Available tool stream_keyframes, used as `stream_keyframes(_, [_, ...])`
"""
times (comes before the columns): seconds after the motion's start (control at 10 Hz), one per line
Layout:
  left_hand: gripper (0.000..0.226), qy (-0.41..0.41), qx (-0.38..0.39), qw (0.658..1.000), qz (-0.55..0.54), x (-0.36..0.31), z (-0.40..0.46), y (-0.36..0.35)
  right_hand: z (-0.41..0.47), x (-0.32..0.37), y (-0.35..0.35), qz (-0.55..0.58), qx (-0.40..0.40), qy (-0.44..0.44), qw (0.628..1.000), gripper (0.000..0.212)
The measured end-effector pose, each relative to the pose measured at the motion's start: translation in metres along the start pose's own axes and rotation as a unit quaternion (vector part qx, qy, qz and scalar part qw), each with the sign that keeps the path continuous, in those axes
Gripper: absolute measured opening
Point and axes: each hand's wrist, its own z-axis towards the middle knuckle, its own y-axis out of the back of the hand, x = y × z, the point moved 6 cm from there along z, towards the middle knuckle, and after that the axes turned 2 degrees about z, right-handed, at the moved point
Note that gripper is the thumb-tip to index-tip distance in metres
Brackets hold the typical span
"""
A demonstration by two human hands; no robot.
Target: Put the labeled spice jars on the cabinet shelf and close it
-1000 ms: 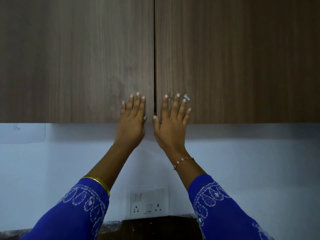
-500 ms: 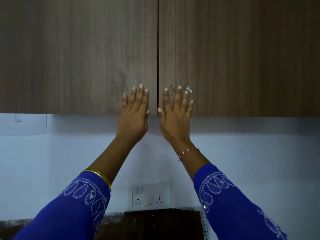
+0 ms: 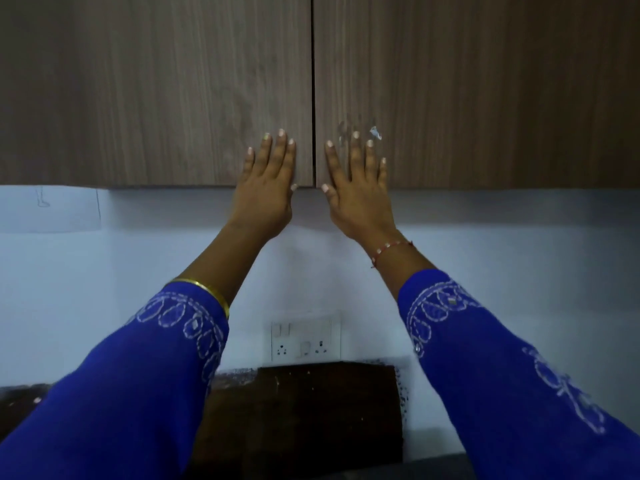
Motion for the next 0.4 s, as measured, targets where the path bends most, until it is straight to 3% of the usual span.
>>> stream_keyframes(0.2, [0.057,0.013,0.069,0.996,-0.056,-0.006,-0.019,0.012,-0.024,-0.002,0.007,-0.038,0.055,0.008,0.998,0.062])
stream_keyframes(0.3, [0.055,0.024,0.075,0.995,-0.067,0.003,-0.037,0.015,-0.041,-0.001,0.009,-0.041,0.042,0.013,0.998,0.065])
stream_keyframes(0.4, [0.055,0.037,0.033,0.996,-0.072,0.014,-0.052,0.027,-0.051,0.0,0.026,-0.026,-0.009,-0.011,1.0,0.068])
